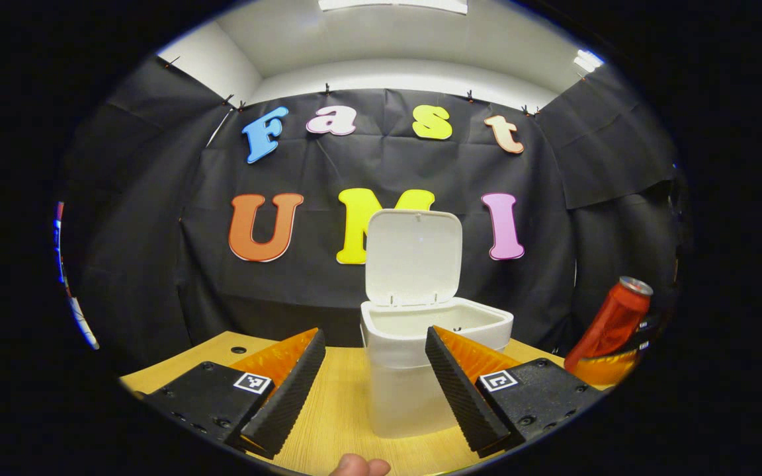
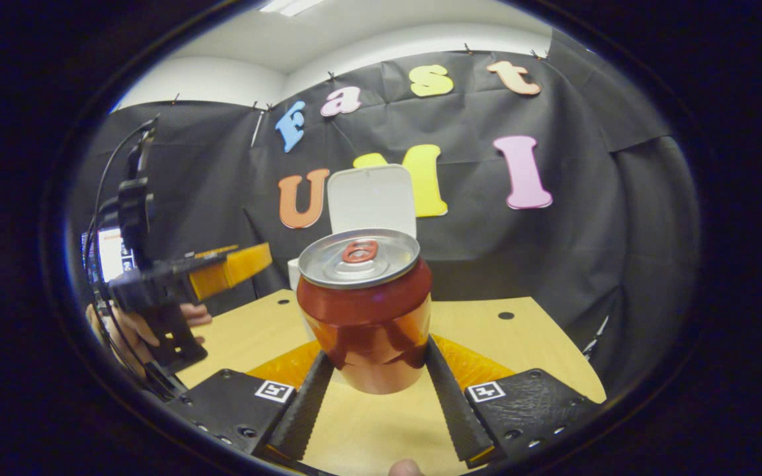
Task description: Press the lid of the desktop garbage bin to open it, pick up the crumpled paper on the desktop and throw it into the bin, then pick up the pop can on the desktop and drop it into the bin, and finally close the garbage bin lid.
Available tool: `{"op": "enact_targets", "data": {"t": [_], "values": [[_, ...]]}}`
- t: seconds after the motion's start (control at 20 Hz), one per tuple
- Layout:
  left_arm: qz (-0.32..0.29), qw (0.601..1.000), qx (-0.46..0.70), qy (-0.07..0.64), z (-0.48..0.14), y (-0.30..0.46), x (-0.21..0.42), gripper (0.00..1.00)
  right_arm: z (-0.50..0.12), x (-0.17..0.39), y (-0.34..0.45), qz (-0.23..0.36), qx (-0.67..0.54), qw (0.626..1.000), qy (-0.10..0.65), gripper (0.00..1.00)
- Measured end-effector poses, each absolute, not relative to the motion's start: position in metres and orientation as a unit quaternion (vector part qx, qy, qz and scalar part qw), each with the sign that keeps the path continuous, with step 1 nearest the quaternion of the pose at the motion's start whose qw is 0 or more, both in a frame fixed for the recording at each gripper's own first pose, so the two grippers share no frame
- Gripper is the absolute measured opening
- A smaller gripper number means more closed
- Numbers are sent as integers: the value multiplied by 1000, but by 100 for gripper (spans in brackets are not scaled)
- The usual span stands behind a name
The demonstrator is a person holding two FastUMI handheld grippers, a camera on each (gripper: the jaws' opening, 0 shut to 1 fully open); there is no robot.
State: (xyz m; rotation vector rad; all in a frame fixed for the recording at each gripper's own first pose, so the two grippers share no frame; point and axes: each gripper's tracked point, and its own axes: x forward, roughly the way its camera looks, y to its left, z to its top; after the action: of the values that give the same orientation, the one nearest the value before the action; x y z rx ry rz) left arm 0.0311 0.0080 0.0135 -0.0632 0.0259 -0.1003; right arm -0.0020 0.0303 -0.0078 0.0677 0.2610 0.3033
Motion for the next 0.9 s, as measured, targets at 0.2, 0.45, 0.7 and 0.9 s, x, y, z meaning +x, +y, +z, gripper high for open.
{"op": "enact_targets", "data": {"t": [0.2,0.45,0.7,0.9], "values": [[-19,999,-30,15,-5,44,5,98,61,49,52,157,9,984,85,80],[13,1000,-22,13,-13,76,-5,98,81,106,84,158,-8,984,86,81],[18,1000,-8,13,-17,87,-12,98,65,148,96,154,0,981,115,81],[7,1000,-16,20,-25,84,-19,98,46,179,91,134,5,980,145,81]]}}
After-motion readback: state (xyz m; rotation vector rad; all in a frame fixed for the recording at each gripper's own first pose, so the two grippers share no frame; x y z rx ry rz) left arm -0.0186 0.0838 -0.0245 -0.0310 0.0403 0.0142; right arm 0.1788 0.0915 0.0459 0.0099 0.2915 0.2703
